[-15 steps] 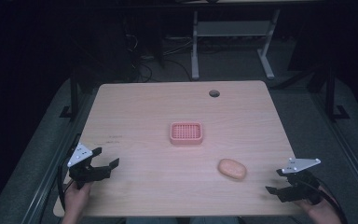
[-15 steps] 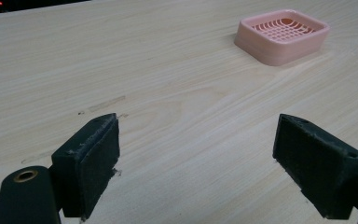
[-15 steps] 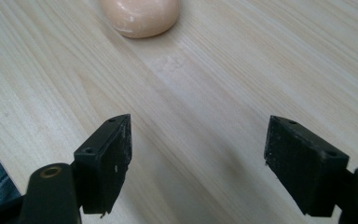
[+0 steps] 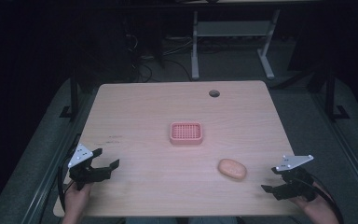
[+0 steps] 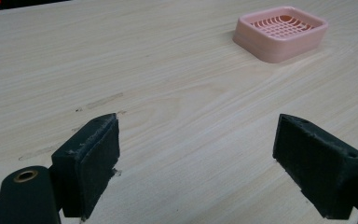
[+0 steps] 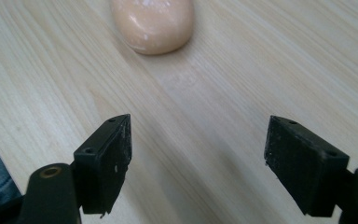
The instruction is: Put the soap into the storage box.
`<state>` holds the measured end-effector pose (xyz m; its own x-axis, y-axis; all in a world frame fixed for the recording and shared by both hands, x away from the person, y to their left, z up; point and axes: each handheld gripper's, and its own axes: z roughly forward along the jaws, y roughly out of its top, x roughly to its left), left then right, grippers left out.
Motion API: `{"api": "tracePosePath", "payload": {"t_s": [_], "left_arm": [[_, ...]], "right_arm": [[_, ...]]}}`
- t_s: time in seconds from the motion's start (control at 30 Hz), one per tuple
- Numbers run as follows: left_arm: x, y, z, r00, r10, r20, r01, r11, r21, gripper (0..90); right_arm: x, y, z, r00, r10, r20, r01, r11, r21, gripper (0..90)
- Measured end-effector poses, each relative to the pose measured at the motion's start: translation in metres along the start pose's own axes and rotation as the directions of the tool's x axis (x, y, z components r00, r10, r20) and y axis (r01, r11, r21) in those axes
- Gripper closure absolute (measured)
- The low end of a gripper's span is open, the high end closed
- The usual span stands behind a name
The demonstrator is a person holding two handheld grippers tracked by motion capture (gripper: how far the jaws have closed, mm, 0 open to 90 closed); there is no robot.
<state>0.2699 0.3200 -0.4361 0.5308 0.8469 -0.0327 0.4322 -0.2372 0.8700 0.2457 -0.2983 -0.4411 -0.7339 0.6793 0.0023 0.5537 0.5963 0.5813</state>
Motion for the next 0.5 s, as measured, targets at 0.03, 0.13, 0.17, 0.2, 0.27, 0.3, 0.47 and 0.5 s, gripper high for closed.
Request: {"api": "tracePosePath", "payload": {"t_s": [0.03, 0.13, 0.17, 0.2, 0.27, 0.3, 0.47, 0.5], "left_arm": [[0.000, 0.000, 0.000, 1.0000, -0.001, -0.002, 0.001, 1.0000, -0.002, 14.3], [0.000, 0.000, 0.000, 1.0000, -0.007, -0.005, 0.007, 1.0000, -0.001, 14.3], [0.001, 0.000, 0.000, 1.0000, -0.007, -0.005, 0.007, 1.0000, 0.001, 14.3], [0.001, 0.000, 0.001, 1.0000, -0.004, -0.004, 0.004, 1.0000, 0.001, 14.3], [0.002, -0.001, 0.001, 1.0000, -0.005, -0.005, 0.005, 1.0000, 0.000, 14.3], [0.002, -0.001, 0.001, 1.0000, -0.005, -0.005, 0.005, 1.0000, 0.000, 14.3], [0.001, -0.001, 0.000, 1.0000, -0.005, -0.004, 0.005, 1.0000, -0.002, 14.3], [0.001, 0.000, 0.000, 1.0000, -0.006, -0.005, 0.006, 1.0000, -0.003, 14.3]], "right_arm": [[0.001, 0.001, 0.000, 1.0000, -0.005, -0.001, 0.005, 1.000, 0.001, 22.7], [0.003, 0.003, 0.001, 0.9999, -0.017, -0.001, 0.017, 1.000, 0.007, 22.8], [0.004, 0.004, 0.002, 0.9998, -0.020, -0.005, 0.020, 1.000, 0.012, 22.8], [0.004, 0.004, 0.002, 0.9998, -0.020, -0.005, 0.020, 1.000, 0.012, 22.8], [0.004, 0.007, 0.002, 0.9997, -0.021, -0.013, 0.021, 1.000, 0.013, 22.8], [0.004, 0.007, 0.002, 0.9997, -0.021, -0.013, 0.021, 1.000, 0.013, 22.8], [0.006, 0.015, 0.002, 0.9990, -0.042, -0.017, 0.042, 0.999, 0.022, 22.7], [0.006, 0.016, 0.002, 0.9988, -0.045, -0.018, 0.045, 0.999, 0.023, 22.7]]}}
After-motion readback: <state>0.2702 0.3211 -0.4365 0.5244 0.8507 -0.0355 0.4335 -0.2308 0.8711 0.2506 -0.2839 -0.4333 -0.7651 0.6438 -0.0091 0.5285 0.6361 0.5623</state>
